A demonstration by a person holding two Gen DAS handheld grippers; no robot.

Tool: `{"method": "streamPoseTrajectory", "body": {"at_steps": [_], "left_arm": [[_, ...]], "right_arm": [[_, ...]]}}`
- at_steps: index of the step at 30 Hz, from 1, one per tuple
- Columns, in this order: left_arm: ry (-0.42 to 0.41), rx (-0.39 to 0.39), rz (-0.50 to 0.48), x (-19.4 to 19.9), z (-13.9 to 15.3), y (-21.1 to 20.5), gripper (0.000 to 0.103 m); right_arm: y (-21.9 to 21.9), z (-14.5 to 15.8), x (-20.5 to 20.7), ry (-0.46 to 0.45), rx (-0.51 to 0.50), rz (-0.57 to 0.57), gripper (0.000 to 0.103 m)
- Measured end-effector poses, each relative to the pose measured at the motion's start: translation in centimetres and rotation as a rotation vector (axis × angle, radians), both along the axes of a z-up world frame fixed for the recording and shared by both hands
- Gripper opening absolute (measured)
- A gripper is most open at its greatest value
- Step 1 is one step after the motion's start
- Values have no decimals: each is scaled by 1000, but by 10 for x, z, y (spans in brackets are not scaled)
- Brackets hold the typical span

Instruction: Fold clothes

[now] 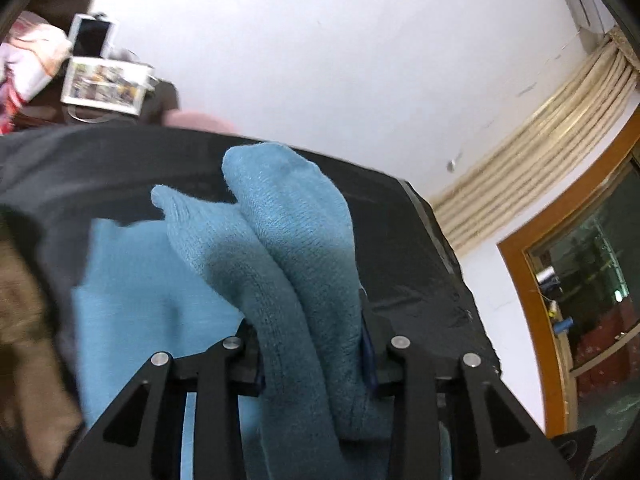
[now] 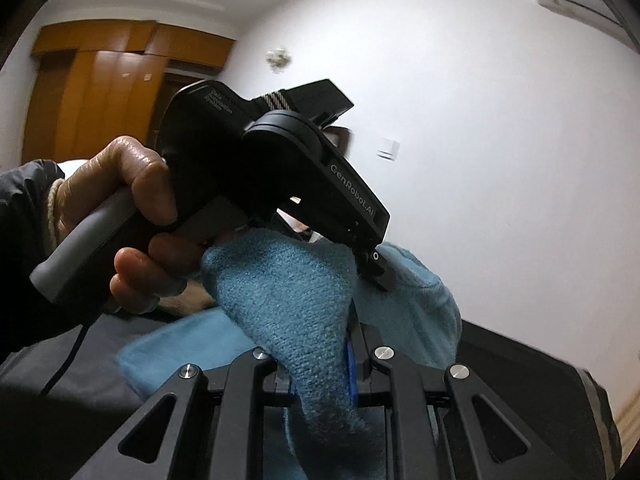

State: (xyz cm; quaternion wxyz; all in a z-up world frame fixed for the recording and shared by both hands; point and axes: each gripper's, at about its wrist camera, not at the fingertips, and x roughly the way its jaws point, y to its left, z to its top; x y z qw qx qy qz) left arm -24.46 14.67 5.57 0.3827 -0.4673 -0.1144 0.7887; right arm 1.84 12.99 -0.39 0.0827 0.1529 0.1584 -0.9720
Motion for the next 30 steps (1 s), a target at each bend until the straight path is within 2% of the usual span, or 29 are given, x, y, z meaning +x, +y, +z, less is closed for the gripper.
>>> {"method": "streamPoseTrajectory", "body": {"at_steps": [3,9,11,14,18,20,21,22,27,30], "left_arm": [[-2,-11,58,3,-11,-33,38],[-37,-67,118,12,-69,-70,38],[-44,-50,122,13,-84,-81,38],[-27,-9,121,16,-92,-90,41],[16,-35,110,18,-92,-88,47],[43,-61,116,19,-91,-88,53],[53,-71,123,19,-90,-88,58],[62,-76,128,19,-91,-88,60],[83,-87,150,26,-90,-91,61],[108,-125,176,34,-83,-90,63]], "right_arm": [[-26,-11,-7,-42,29,72,18],[-66,-47,-14,-191,82,163,18],[-74,-59,-18,-237,103,174,18],[-82,-63,-22,-267,127,175,19],[-73,-60,-21,-313,87,178,23],[-70,-63,-19,-326,54,181,27],[-62,-67,-24,-329,35,178,34],[-55,-65,-22,-326,16,172,49],[-18,-48,7,-257,-29,94,75],[14,-48,2,-265,-61,24,76]]}}
